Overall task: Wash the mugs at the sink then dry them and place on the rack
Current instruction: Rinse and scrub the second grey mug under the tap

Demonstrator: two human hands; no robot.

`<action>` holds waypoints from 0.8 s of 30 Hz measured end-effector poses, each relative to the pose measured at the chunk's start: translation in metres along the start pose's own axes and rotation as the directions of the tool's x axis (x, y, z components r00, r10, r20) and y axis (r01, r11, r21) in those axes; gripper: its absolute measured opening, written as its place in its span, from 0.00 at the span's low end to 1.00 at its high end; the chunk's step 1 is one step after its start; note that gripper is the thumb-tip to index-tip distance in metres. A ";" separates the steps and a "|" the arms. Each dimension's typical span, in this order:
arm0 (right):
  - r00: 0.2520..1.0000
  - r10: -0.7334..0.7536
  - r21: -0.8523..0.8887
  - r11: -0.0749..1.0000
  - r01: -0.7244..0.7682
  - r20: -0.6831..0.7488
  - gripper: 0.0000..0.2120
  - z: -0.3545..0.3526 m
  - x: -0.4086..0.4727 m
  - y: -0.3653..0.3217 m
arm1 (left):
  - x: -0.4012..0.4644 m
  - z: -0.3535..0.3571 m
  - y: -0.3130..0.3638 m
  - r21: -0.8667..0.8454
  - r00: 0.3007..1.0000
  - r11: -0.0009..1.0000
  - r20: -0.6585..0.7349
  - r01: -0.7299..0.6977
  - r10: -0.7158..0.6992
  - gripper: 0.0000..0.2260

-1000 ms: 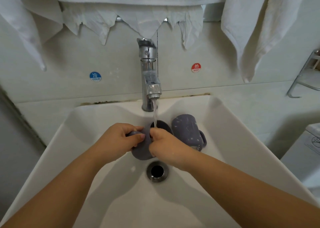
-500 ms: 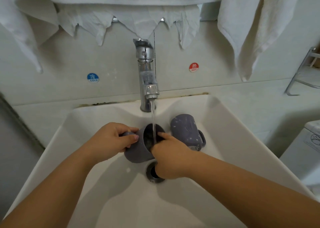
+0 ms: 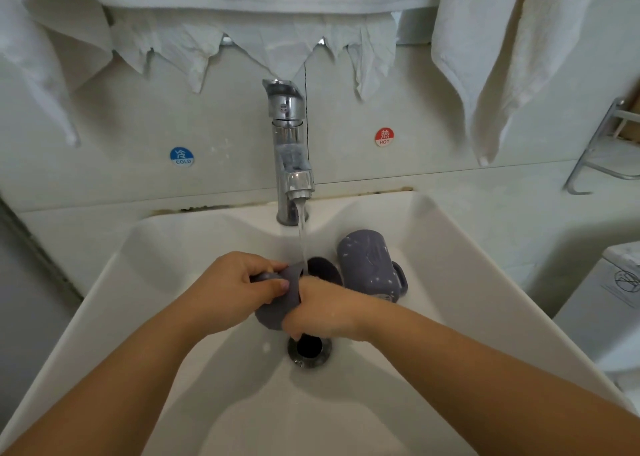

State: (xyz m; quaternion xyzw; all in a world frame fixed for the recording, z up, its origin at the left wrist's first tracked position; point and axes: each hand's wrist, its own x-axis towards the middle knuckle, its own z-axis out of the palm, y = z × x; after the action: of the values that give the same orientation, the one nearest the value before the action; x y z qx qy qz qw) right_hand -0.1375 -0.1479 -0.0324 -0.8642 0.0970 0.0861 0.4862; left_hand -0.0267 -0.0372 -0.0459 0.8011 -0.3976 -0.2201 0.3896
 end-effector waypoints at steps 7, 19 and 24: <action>0.998 0.014 -0.542 0.840 0.024 0.066 0.02 -0.001 0.000 0.007 | -0.002 -0.007 0.000 -0.091 1.000 0.996 -0.011 0.023 -0.024 0.13; 0.996 -0.083 -0.862 0.506 0.021 -0.024 0.21 0.008 0.004 0.023 | -0.003 -0.014 0.000 -0.020 1.000 1.000 0.019 0.019 -0.019 0.05; 0.981 0.183 -0.623 0.775 -0.108 0.058 0.14 0.007 0.004 0.009 | -0.006 -0.008 0.006 -0.029 0.999 1.000 -0.046 0.006 -0.007 0.14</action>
State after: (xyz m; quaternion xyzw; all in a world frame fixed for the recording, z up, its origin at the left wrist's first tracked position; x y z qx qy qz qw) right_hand -0.1359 -0.1467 -0.0445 -0.9588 0.1019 0.2003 0.1738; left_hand -0.0273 -0.0311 -0.0364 0.8014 -0.3828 -0.2087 0.4096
